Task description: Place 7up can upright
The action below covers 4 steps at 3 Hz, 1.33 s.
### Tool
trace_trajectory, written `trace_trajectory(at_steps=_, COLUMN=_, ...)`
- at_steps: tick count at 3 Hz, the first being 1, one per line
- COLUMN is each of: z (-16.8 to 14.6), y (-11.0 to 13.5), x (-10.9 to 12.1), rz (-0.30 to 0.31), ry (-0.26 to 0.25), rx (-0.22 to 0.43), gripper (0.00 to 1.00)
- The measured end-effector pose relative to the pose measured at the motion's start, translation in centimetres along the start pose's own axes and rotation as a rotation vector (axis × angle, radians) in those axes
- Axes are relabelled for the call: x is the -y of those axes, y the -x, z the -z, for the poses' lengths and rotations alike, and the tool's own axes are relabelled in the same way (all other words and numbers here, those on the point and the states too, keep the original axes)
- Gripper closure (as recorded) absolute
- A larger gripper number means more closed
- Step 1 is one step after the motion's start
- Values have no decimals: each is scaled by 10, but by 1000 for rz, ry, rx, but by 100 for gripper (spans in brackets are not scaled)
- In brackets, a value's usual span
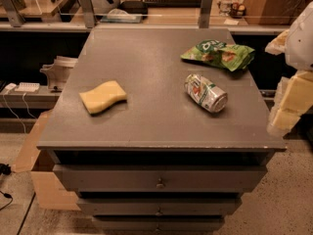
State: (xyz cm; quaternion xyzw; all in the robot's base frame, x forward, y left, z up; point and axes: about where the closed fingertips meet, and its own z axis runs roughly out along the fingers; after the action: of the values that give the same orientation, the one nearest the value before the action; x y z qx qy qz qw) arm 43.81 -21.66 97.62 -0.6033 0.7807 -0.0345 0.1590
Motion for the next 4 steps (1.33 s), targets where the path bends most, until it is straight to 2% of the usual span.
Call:
trace_trajectory(at_steps=1, z=0, y=0, x=0, rz=0, ry=0, rx=0, gripper=0)
trace_trajectory(at_steps=2, z=-4, y=12, x=4, rz=-37, ry=-5, rx=-19, gripper=0)
trace_trajectory(at_steps=4, z=-34, y=56, x=16, rz=-201, ry=-7, rx=-58, gripper=0)
